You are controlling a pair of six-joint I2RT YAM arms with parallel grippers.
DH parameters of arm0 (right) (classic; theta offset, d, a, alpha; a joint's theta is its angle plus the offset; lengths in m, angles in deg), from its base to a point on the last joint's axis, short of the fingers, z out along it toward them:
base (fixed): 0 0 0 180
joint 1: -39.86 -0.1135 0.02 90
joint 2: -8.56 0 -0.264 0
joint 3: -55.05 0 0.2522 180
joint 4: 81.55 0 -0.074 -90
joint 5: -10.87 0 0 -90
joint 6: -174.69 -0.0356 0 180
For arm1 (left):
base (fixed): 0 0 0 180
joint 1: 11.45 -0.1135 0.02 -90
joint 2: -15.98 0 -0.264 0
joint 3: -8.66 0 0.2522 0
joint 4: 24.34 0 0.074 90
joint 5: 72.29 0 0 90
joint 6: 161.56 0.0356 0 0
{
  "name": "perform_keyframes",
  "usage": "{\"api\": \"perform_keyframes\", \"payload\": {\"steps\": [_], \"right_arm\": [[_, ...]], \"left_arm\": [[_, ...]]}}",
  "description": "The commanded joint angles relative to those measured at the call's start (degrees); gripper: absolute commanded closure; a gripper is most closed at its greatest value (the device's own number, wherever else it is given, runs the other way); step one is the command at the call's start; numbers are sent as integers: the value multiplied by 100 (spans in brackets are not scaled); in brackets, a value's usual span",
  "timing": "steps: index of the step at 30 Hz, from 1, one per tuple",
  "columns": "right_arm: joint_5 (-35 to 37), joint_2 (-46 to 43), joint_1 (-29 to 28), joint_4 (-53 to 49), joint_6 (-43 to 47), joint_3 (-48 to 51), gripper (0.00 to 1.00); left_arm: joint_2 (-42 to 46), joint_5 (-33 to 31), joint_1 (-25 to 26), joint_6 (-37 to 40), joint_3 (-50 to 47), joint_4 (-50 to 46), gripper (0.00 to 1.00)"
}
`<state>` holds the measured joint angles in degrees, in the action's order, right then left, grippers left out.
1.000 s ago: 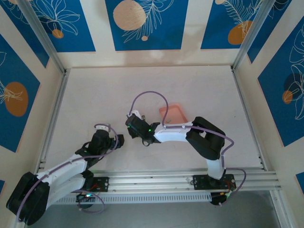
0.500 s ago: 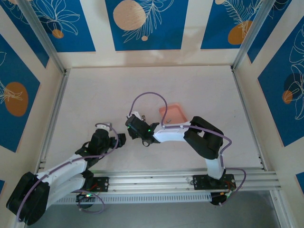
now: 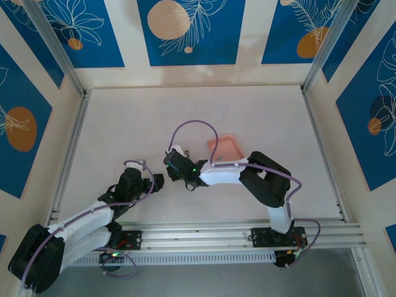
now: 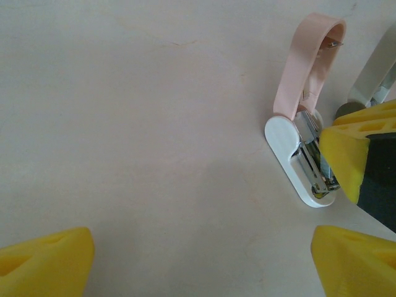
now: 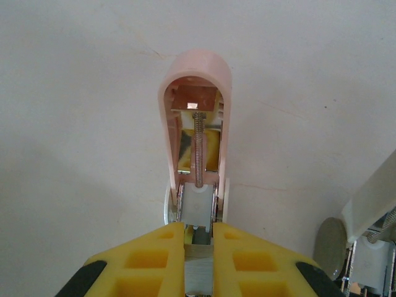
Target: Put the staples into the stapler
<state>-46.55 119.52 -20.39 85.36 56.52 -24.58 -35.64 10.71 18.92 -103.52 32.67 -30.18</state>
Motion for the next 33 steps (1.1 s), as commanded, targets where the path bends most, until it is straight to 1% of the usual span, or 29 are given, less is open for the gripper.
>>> {"api": "perform_keyframes", "payload": {"steps": [1, 8, 20, 33], "right_arm": [[65, -165, -47, 115, -55, 17, 85], [47, -272, -107, 345, 30, 126, 85], [4, -277, -92, 379, 4, 144, 85], [-220, -155, -35, 313, -71, 100, 85]], "left_arm": [[11, 94, -40, 99, 22, 33, 10], [20, 103, -45, 99, 30, 25, 10], [9, 116, -46, 94, 31, 34, 9], [0, 123, -49, 85, 22, 32, 10]]}}
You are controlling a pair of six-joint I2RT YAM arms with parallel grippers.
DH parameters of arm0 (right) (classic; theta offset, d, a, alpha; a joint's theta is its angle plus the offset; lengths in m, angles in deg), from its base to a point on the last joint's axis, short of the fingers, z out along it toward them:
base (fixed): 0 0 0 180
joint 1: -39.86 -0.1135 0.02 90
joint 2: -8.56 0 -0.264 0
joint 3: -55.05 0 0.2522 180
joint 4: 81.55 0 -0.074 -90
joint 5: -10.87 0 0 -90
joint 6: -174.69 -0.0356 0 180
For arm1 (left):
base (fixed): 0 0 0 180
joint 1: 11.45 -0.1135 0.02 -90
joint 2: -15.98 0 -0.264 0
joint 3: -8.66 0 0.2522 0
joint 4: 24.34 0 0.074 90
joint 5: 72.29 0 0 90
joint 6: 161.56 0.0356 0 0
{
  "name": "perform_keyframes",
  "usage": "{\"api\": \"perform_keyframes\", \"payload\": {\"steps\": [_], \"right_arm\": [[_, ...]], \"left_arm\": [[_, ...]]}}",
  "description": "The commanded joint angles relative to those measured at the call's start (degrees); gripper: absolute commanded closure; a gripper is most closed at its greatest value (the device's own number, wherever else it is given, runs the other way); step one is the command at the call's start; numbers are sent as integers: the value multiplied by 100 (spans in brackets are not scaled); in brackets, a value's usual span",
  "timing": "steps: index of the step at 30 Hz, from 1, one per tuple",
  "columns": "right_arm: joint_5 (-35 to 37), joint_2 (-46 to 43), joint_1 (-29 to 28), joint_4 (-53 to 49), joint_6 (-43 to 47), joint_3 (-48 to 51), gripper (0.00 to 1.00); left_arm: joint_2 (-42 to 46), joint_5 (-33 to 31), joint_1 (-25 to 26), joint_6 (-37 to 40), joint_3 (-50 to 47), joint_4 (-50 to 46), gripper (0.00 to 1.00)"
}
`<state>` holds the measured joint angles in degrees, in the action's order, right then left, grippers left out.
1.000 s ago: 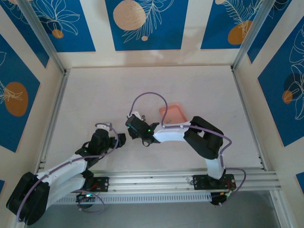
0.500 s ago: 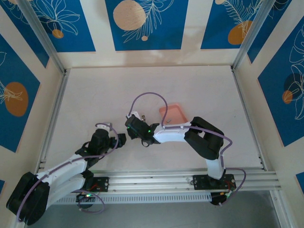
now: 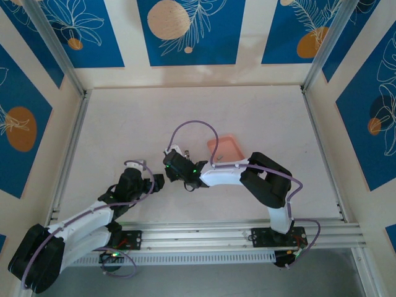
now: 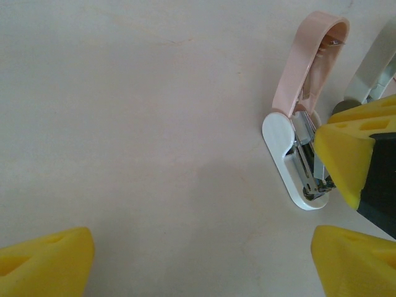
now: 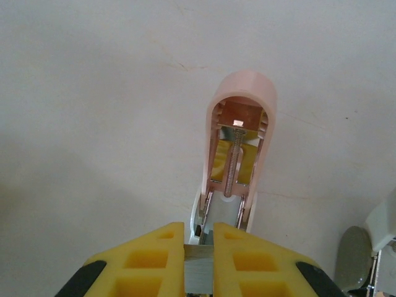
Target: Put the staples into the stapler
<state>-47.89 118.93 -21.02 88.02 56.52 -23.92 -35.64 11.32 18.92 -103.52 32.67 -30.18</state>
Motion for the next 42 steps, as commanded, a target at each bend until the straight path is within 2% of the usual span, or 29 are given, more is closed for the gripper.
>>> {"api": "perform_keyframes", "payload": {"steps": [1, 7, 37, 42], "right_arm": [[-98, -83, 37, 26, -88, 27, 85], [-33, 70, 90, -313, -231, -140, 85], [210, 208, 113, -688, -423, -306, 86], [154, 180, 83, -582, -340, -265, 82]], "left_arm": [[2, 64, -40, 86, 22, 26, 10], [-5, 59, -49, 85, 13, 34, 9], [22, 26, -40, 96, 13, 7, 10], [30, 40, -42, 95, 13, 7, 10]]}}
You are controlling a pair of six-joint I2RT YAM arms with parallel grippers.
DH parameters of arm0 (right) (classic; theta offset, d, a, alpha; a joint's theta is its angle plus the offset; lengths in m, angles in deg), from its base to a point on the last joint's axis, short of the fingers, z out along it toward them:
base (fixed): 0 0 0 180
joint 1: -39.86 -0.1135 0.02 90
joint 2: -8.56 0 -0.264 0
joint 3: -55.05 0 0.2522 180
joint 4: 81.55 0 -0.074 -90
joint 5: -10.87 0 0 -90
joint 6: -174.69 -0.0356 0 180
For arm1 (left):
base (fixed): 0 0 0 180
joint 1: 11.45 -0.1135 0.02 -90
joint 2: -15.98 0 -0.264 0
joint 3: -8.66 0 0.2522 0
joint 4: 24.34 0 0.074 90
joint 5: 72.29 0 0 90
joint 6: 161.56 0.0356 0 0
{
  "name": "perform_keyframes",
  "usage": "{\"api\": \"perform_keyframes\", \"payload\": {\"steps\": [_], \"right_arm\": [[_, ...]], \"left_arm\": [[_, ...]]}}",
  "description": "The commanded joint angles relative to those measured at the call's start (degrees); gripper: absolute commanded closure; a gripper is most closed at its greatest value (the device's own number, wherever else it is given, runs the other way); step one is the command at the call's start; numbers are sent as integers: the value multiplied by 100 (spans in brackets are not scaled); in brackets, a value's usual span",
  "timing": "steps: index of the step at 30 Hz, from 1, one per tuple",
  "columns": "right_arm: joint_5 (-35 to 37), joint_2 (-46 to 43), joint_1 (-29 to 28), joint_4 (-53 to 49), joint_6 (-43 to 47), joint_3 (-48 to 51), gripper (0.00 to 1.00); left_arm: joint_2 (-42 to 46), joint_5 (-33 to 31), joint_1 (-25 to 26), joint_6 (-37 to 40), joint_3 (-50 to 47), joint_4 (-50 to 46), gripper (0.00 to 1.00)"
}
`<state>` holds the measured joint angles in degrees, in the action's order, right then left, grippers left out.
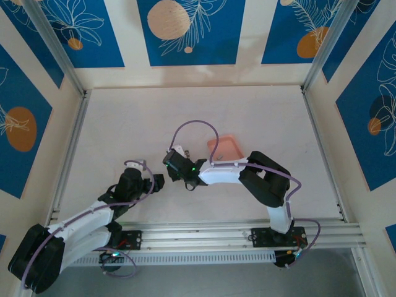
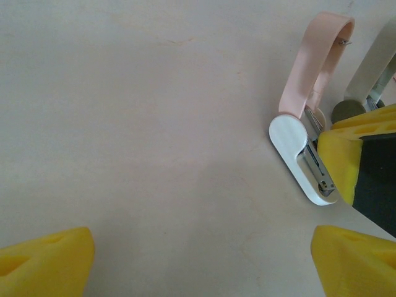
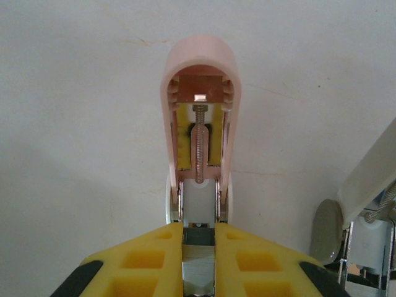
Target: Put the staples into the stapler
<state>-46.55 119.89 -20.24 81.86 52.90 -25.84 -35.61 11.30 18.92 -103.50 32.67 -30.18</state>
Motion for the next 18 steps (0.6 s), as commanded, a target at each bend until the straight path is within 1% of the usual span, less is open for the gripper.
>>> {"api": "perform_keyframes", "payload": {"steps": [1, 6, 10, 15, 18], "right_arm": [[12, 68, -10, 65, 47, -57, 81], [21, -52, -16, 182, 77, 31, 76], [64, -316, -49, 111, 49, 47, 74], [57, -691, -72, -212, -40, 16, 71], [-177, -863, -14, -504, -325, -16, 71]], "left_arm": [[30, 44, -47, 92, 13, 6, 10], [34, 61, -42, 99, 46, -10, 10], [54, 88, -43, 77, 128, -91, 10], [123, 61, -47, -19, 230, -124, 9], [141, 44, -50, -94, 305, -135, 8]]}}
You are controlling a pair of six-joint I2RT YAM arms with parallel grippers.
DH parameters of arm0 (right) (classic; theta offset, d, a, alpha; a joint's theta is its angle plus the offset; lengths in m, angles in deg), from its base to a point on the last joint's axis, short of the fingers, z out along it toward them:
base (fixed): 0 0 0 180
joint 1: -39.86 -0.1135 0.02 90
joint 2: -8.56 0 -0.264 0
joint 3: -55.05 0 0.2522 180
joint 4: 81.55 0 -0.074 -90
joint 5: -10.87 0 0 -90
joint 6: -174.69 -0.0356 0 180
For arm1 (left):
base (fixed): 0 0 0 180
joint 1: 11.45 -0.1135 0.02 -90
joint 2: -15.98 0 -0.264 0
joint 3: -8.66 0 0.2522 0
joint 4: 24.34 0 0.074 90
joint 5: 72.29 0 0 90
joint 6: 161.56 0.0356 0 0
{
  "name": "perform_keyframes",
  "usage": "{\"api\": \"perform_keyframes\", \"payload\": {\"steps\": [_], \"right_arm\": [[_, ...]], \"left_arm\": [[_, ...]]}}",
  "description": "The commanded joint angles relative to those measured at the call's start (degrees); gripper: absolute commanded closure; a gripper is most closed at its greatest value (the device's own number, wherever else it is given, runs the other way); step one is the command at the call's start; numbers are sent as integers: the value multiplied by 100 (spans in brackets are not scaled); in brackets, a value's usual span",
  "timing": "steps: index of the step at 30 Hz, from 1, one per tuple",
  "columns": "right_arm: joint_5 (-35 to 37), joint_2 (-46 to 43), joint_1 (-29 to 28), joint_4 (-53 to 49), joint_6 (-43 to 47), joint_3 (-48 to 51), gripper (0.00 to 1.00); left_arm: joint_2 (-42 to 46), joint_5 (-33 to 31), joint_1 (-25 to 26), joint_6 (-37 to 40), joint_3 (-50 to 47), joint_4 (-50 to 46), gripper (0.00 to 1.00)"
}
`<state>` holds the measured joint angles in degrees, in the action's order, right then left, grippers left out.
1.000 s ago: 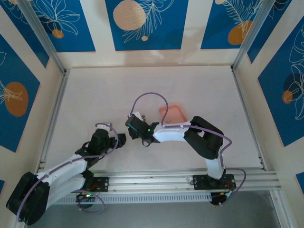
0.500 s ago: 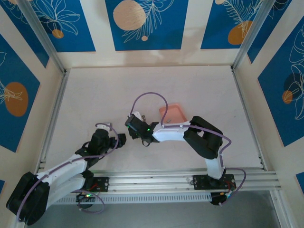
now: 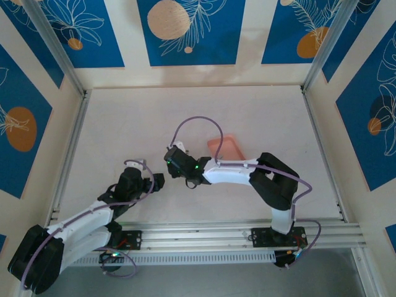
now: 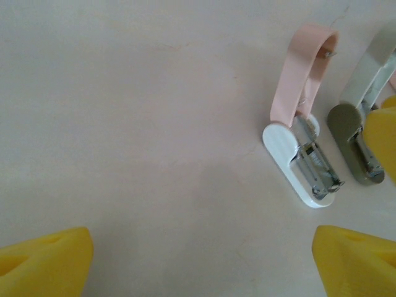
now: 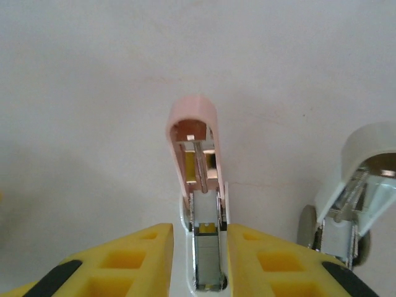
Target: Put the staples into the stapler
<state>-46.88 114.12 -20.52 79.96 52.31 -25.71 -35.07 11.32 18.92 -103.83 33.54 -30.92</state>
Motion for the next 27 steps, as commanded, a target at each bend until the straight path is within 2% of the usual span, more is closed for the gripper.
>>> {"api": "perform_keyframes", "payload": {"steps": [1, 5, 8, 11, 14, 18, 21, 27], "right_arm": [[-283, -339, 46, -464, -384, -70, 71], [-753, -483, 170, -843, -835, -173, 71], [-1020, -566, 277, -1029, -1156, -172, 71], [-1268, -782, 394, -837, -1378, 80, 71], [-1564, -1065, 556, -647, -1590, 424, 71], [-1718, -1523, 716, -659, -1630, 783, 70], [-1727, -1853, 820, -702, -1612, 996, 68], [-1727, -2355, 1047, -823, -1587, 1326, 66]], "left_arm": [[76, 44, -50, -86, 254, -44, 8], [-44, 137, -146, -138, 385, 91, 7], [-223, 433, -303, -117, 495, 273, 7], [-512, 984, -576, 133, 636, 542, 7], [-971, 1562, -952, 383, 1016, 376, 7], [-1699, 2710, -1449, 454, 1493, 492, 9], [-2327, 3475, -1632, 409, 1856, 730, 12], [-3370, 4044, -1662, 547, 2576, 612, 23]]}}
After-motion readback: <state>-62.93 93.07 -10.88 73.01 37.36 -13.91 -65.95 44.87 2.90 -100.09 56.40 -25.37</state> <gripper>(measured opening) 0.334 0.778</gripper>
